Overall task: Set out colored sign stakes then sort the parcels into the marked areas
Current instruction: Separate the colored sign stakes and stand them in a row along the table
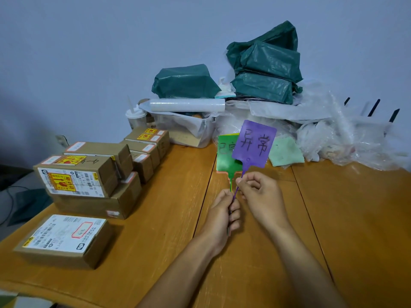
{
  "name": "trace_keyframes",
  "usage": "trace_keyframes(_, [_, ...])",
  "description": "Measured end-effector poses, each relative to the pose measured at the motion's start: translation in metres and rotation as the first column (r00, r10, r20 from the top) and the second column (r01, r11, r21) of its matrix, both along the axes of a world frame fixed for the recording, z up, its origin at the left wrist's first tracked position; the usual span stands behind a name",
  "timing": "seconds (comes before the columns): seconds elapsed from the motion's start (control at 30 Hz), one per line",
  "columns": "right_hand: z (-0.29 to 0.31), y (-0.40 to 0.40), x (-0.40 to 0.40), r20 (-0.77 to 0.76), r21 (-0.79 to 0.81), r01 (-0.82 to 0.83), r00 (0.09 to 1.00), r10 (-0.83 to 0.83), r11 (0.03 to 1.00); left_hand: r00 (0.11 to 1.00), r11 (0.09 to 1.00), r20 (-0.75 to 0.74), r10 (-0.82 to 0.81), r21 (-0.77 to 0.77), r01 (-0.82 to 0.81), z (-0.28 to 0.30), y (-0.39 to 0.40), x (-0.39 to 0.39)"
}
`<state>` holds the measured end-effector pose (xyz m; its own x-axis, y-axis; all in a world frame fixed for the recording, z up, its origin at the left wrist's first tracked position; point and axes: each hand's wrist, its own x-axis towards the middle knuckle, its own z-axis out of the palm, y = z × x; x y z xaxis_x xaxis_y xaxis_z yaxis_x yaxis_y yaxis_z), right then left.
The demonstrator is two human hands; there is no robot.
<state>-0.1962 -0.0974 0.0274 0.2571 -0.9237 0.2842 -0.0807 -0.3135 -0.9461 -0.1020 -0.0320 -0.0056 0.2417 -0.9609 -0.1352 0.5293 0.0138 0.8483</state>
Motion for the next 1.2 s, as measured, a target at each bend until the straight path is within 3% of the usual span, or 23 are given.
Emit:
trace_keyframes(0.2, [0.007, -0.008, -0.013, 0.047, -0.076, 0.120, 0.992, -0.116, 0.990, 0.955, 0.996, 0.288, 0.075, 0.028, -0.087, -0.003, 0.000, -0.002])
trace_keyframes(0.43, [0.007, -0.027, -0.063, -0.007, -0.100, 0.186, 0.982, -0.187, 0.978, 0.881, 0.990, 0.454, 0.130, -0.019, -0.137, -0.007, 0.004, -0.008])
trace_keyframes(0.67, [-0.003, -0.048, -0.161, -0.225, -0.112, 0.332, 0.910, -0.349, 0.937, 0.850, 0.994, 0.515, 0.109, -0.040, -0.104, 0.001, 0.008, -0.038])
trace_keyframes(0.87, [-0.002, -0.060, -0.251, -0.500, -0.128, 0.435, 0.748, -0.437, 0.891, 0.871, 0.997, 0.485, 0.076, -0.052, -0.058, 0.010, 0.010, -0.086])
trace_keyframes(1.2, [-0.016, -0.083, -0.347, -0.776, -0.157, 0.613, 0.408, -0.481, 0.774, 0.882, 1.000, 0.472, -0.009, -0.021, 0.021, -0.002, 0.013, -0.140])
